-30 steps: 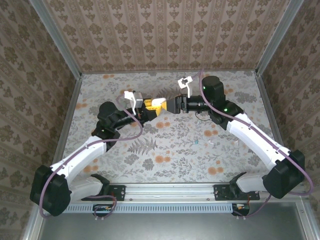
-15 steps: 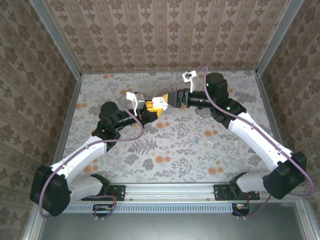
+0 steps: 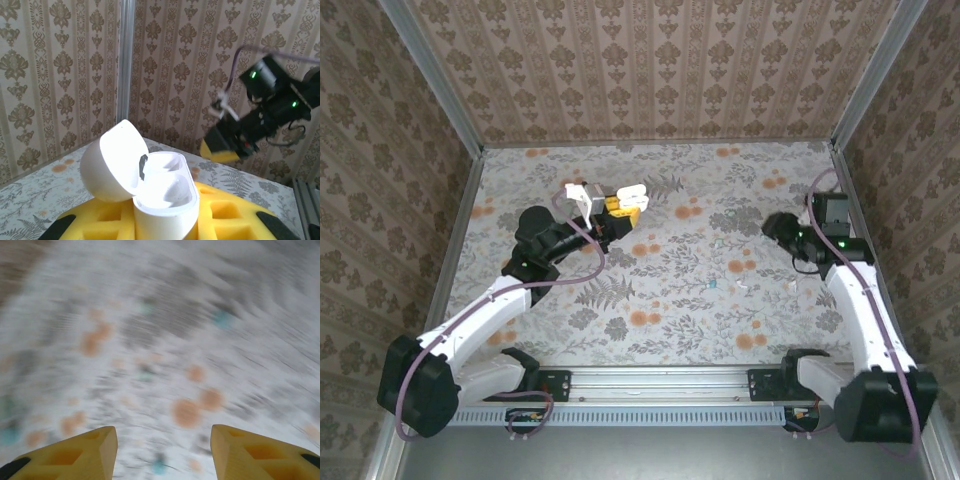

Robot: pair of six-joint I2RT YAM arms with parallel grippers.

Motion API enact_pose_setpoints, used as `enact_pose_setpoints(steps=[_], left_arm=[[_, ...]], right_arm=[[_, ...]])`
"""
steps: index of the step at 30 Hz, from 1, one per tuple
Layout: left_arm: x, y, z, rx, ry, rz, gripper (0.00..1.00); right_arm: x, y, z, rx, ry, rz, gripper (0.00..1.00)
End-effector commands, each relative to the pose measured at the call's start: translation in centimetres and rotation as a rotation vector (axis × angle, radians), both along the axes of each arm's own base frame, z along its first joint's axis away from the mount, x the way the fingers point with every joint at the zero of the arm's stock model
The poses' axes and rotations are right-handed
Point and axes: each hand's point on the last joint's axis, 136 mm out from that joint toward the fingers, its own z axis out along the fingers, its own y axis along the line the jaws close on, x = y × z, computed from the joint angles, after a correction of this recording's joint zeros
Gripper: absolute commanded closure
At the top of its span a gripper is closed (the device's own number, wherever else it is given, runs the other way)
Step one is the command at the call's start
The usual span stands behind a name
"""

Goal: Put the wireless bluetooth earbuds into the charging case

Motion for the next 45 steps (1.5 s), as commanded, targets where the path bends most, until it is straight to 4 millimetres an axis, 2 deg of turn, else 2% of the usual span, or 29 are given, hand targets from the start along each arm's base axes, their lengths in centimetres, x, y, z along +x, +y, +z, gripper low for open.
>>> enact_pose_setpoints(steps=[1,5,8,16,21,33,36,45], left_arm=[[-0.3,0.4,0.7,-0.006,-0.041,0.023,0.78],[-0.4,0.2,0.5,0.001,-0.044,0.010,0.78],[-0.6,0.1,0.7,0.007,-0.042,-0.004,0.77],[-0.7,0.4,0.1,0.016,-0.042,0.009,0.77],[-0.7,0.5,0.0,0.025,-0.045,0.017,0.77],[-0.2,0.4,-0.4,0.042,-0.041,0.035,0.77],[-0.2,0.4,-0.4,0.044,-0.042,0.035,0.77],[-0.3,0.5,-0.6,0.051,-0.040,0.036,0.77]], right_arm=[[-4.1,-3.2,-3.4,-0.134,0.192,-0.075,0.41],[-3.8,-6.1,-6.7,0.000,0.202,-0.194,0.44],[-3.7,-7.4,-8.1,-0.020,0.242,-0.189,0.45],[-2.5,-8.1,-11.4,-0.040,0.362,-0.097,0.44],[-2.6,-8.0,-13.5,-0.016,0.434,-0.087,0.44],[-4.7,-6.3,-14.7,0.003,0.536,-0.103,0.45],[-5.1,-5.8,-14.4,-0.006,0.544,-0.106,0.44],[-6.0,-5.9,-13.8,-0.056,0.553,-0.126,0.44]])
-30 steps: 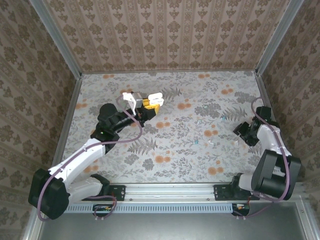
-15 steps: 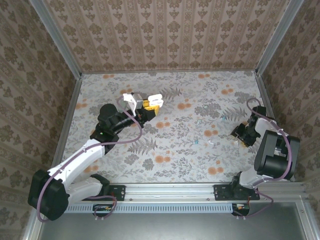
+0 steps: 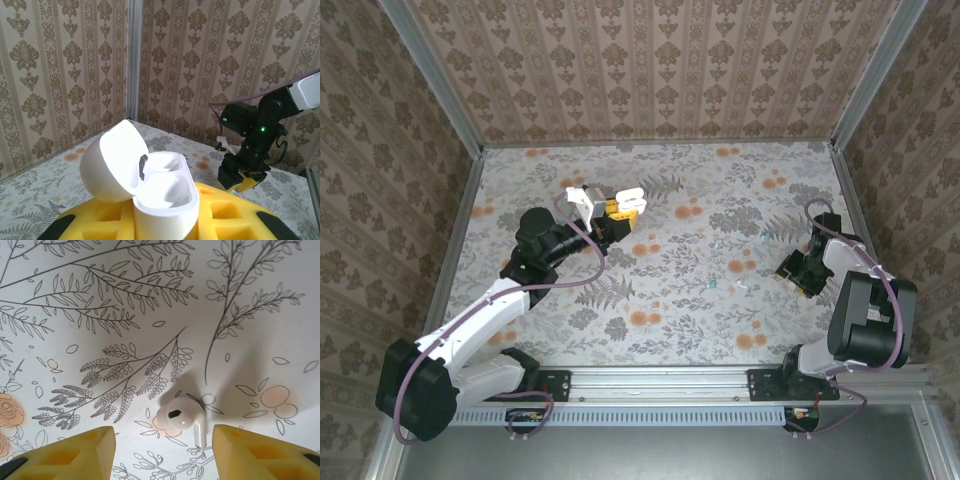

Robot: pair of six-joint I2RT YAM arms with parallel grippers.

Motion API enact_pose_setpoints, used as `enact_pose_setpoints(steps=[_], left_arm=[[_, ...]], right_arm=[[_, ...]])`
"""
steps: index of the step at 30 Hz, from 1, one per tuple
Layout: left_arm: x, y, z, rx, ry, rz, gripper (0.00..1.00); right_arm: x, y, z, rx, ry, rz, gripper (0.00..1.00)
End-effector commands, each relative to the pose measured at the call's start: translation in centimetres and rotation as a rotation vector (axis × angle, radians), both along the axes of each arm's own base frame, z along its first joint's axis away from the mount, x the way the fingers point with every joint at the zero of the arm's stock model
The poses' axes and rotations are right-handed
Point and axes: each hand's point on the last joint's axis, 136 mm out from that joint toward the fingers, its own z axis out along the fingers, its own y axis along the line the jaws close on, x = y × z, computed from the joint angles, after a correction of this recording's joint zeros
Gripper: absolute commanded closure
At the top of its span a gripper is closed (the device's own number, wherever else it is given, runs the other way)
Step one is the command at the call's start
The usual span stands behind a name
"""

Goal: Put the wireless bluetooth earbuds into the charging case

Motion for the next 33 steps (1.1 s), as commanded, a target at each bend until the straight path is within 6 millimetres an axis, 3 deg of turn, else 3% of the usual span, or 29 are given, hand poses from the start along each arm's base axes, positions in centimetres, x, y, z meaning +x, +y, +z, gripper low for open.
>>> enact_pose_setpoints(steps=[1,9,22,33], left_arm=[[-0.6,0.2,0.6,0.003,-0.035,-0.001,0.77],[-0.6,0.2,0.5,0.004,-0.035,0.000,0.77],[-0.7,0.5,0.5,0.008,-0.036,0.013,0.76],[-0.6,0.6,0.2,0.016,-0.033,0.021,0.76]], right_arm=[[-1.3,-0.4,0.2,-0.048,0.053,0.001,0.44],[-0.4,-1.5,0.6,-0.144,0.086,0.079,0.46],[1.1,-1.4,0.4,-0.200,0.159,0.251,0.49],[0.1,0.0,-1.1,-0.126,0.209,0.240,0.55]])
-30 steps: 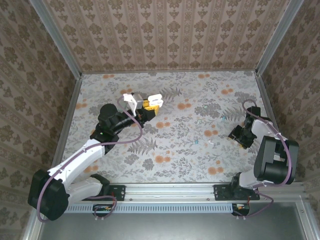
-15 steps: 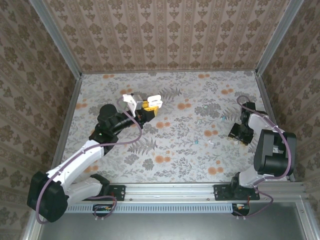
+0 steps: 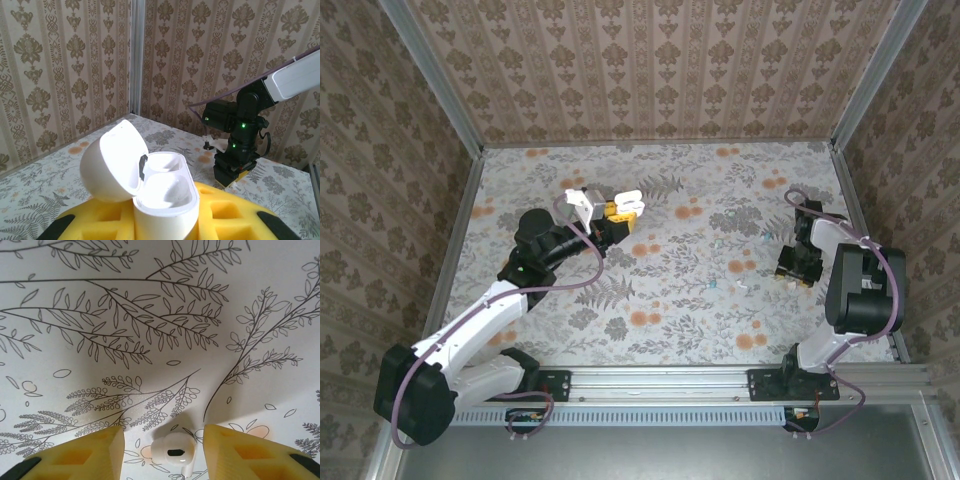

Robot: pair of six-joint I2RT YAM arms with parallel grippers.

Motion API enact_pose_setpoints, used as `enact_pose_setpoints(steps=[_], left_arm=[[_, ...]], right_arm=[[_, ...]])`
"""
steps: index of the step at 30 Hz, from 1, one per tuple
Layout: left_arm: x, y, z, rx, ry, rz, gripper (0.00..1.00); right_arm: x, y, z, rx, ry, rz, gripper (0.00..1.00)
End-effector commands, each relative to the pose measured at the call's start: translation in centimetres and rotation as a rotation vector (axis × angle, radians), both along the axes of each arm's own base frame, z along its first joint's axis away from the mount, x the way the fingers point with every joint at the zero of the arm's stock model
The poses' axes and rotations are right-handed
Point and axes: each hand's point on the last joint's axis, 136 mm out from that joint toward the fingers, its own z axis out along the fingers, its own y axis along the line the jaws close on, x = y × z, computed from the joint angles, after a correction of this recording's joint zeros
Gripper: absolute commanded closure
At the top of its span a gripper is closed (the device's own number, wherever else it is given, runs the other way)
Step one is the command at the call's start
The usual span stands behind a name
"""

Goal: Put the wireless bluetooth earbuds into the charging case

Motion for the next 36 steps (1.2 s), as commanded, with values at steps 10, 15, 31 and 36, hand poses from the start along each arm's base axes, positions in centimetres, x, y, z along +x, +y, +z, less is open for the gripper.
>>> enact_pose_setpoints(steps=[10,15,31,36], left_arm=[[-0.4,0.2,0.6,-0.002,-0.041,0.005,0.76],[-0.4,0.1,0.7,-0.003,-0.043,0.000,0.76],[-0.4,0.2,0.8,0.001,-0.041,0.000,0.76],[-0.4,0.2,0.8,0.002,-0.039,0.001,0.76]], right_arm=[[-2.3,1.7,0.4,0.048,0.049,-0.041,0.57],[-2.5,1.7,0.2,0.036,0.047,-0.036,0.57],[-0.8,0.7,0.1,-0.007,0.026,0.000,0.59],[-1.2,0.8,-0.2,-0.001,0.038,0.003,0.64]])
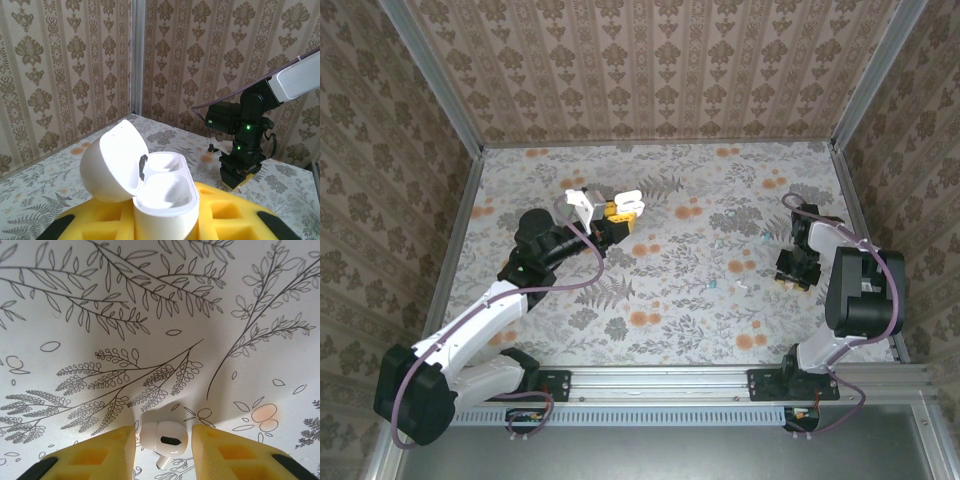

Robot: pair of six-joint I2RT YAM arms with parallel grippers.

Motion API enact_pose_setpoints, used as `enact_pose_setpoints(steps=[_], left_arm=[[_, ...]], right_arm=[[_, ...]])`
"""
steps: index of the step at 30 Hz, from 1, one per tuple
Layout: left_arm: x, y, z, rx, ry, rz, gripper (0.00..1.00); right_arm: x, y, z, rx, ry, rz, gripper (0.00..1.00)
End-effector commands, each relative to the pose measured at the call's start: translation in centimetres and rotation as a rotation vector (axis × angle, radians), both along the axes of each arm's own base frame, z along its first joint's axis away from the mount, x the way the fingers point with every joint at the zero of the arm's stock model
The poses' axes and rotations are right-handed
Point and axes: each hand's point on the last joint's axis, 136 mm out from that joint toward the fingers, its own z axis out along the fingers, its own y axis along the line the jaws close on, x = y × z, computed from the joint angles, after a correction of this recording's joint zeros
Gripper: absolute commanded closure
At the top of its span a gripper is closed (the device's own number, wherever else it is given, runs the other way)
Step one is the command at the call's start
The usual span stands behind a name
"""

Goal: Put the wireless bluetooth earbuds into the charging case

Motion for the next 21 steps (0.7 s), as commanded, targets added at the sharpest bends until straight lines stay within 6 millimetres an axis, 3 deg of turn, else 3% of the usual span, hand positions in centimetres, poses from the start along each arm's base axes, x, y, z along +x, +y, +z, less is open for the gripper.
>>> enact_pose_setpoints(steps=[1,21], left_arm=[[-0.42,0.16,0.81,-0.005,-0.028,0.000,0.76],[-0.46,0.39,0.48,0.002,-0.023,0.012,0.76]], right_arm=[[-0.05,0.18,-0.04,0.002,0.011,0.016,0.64],[0.19,0.57,0.27,0.021,-0.030,0.016,0.72]])
